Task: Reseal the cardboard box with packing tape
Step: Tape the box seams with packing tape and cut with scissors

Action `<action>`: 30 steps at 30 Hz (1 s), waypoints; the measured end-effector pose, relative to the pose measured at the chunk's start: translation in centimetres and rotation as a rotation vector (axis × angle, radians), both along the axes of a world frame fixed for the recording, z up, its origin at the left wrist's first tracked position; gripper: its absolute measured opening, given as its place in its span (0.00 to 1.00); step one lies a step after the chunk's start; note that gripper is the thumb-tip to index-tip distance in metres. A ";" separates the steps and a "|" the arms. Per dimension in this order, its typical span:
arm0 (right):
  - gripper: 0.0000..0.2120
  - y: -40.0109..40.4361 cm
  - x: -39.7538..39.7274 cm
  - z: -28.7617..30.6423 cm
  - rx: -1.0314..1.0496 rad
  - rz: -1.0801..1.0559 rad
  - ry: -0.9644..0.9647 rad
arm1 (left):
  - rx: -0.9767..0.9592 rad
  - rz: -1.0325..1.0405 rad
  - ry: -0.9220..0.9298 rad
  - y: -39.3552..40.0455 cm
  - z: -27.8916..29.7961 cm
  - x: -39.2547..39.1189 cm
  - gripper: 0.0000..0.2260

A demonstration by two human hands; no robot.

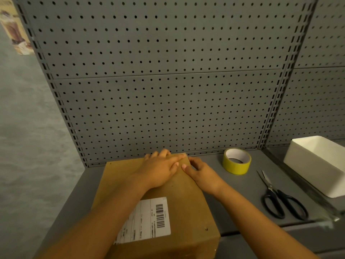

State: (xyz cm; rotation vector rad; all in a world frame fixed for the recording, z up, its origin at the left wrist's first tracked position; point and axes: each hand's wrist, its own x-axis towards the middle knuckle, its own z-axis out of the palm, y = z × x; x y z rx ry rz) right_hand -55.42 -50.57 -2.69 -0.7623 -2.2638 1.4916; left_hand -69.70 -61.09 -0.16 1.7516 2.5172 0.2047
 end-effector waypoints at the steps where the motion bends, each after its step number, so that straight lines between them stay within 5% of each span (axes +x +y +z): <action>1: 0.23 0.1 -0.1 0.0 0.011 0.012 -0.002 | -0.007 0.002 -0.002 0.0 0.0 0.0 0.19; 22: 0.29 0.3 -0.2 -0.5 -0.011 -0.004 -0.004 | 0.017 0.021 0.003 0.1 -0.1 0.4 0.18; 30: 0.24 0.1 -0.1 -0.5 -0.044 -0.031 0.023 | 0.017 0.021 0.016 0.1 -0.2 0.4 0.19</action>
